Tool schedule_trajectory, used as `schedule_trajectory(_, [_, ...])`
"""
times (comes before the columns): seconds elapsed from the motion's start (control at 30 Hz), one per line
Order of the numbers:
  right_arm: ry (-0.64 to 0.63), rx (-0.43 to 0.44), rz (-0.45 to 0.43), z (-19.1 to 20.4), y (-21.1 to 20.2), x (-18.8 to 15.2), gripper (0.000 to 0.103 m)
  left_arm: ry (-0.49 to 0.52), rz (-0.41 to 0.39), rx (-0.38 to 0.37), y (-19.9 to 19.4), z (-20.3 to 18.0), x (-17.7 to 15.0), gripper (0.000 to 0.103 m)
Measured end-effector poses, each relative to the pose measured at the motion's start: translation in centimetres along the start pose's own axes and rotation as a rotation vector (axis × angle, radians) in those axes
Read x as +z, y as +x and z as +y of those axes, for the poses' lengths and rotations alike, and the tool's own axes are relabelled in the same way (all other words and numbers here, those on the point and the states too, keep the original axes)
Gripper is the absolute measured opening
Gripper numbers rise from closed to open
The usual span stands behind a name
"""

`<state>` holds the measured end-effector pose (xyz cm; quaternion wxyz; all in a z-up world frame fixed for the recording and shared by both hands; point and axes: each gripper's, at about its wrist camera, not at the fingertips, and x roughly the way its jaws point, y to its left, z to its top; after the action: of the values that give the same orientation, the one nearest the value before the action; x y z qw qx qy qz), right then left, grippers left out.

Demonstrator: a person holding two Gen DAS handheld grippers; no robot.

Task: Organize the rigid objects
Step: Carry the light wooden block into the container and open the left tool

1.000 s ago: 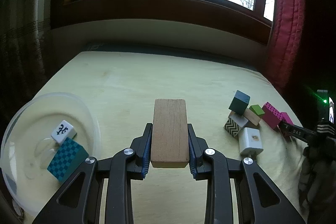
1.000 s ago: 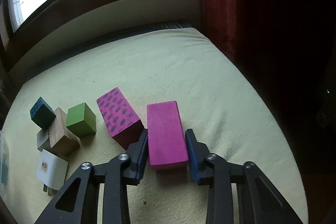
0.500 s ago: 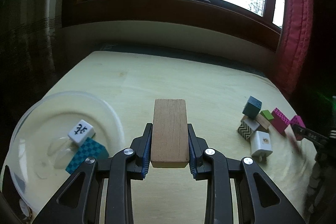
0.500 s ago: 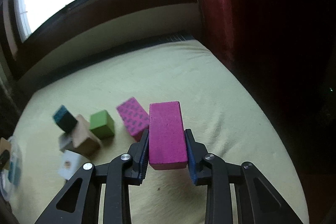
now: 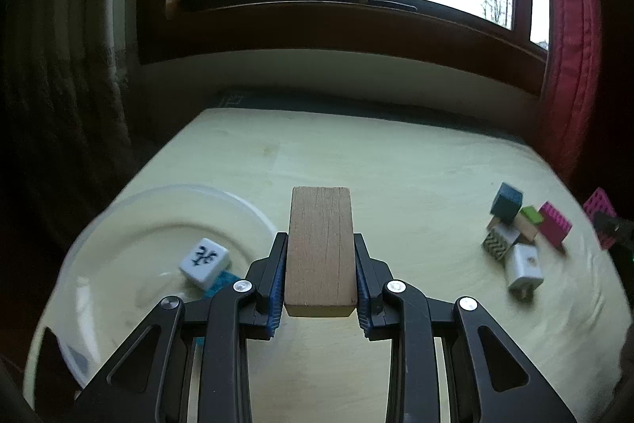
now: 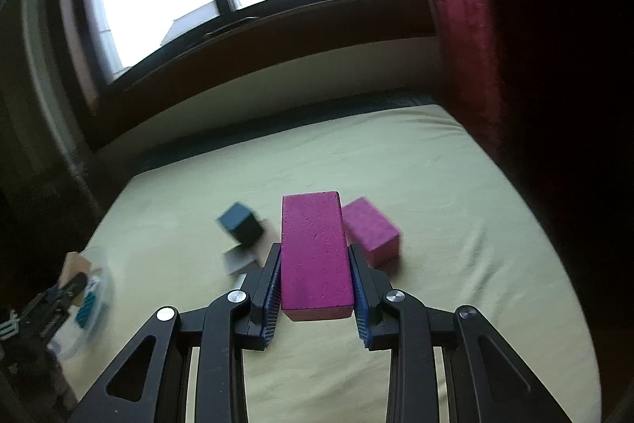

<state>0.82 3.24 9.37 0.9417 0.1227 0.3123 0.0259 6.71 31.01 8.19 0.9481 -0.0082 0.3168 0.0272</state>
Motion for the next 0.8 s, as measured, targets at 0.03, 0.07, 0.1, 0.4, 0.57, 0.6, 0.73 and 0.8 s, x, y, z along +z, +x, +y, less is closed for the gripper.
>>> schedule_trajectory(0.03, [-0.003,0.015,0.004,0.5,0.0,-0.1,0.032,0.006,0.000,0.006,0.0,0.2,-0.1,0.030])
schedule_trajectory(0.07, [-0.005,0.021,0.006,0.5,0.3,-0.1,0.032,0.011,0.006,0.022,0.0,0.7,-0.5,0.030])
schedule_trajectory(0.1, [-0.012,0.036,0.012,1.1,0.3,-0.3,0.032,0.009,0.011,0.026,0.1,1.1,-0.7,0.030])
schedule_trajectory(0.4, [-0.060,0.141,0.032,5.8,0.6,-1.6,0.032,-0.011,0.018,0.084,0.0,5.0,-1.4,0.030])
schedule_trajectory(0.57, [-0.078,0.208,0.063,8.9,1.6,-2.4,0.032,-0.023,0.009,0.107,-0.4,6.8,-1.3,0.030])
schedule_trajectory(0.6, [-0.090,0.218,0.073,9.6,1.8,-2.6,0.032,-0.028,0.008,0.112,-0.4,7.1,-1.3,0.030])
schedule_trajectory(0.73, [-0.131,0.252,0.093,12.2,2.5,-3.0,0.032,-0.041,0.006,0.124,-0.2,8.2,-1.2,0.030])
schedule_trajectory(0.8, [-0.150,0.267,0.097,13.4,2.7,-3.1,0.032,-0.048,0.002,0.129,-0.2,8.7,-1.1,0.030])
